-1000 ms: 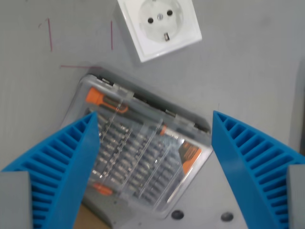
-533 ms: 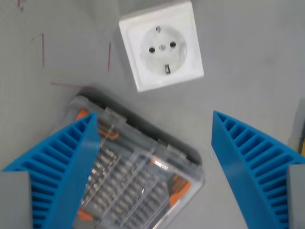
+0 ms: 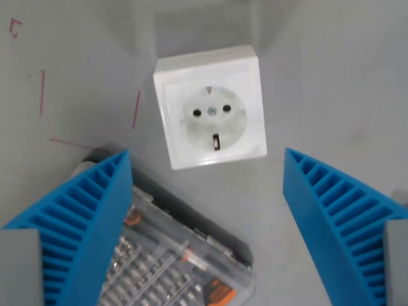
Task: Move above the white socket
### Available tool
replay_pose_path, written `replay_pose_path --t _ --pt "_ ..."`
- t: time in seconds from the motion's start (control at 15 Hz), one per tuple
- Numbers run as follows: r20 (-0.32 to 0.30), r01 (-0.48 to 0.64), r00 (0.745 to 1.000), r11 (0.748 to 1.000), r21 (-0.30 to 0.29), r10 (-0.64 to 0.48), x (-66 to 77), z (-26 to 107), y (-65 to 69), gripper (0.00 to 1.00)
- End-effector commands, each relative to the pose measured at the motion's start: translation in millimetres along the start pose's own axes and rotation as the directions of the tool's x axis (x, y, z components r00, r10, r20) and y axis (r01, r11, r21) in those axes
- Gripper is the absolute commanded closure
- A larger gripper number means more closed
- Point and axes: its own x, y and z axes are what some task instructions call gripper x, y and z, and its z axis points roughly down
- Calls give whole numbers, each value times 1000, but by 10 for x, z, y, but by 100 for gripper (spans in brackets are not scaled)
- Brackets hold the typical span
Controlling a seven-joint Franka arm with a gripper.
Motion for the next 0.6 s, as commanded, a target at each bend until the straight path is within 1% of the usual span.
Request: replay_pose_path --t 0.07,0.6 --pt "16 117 993 993 -28 -117 93 48 44 0" --pt "21 101 995 995 -23 -101 161 139 92 0"
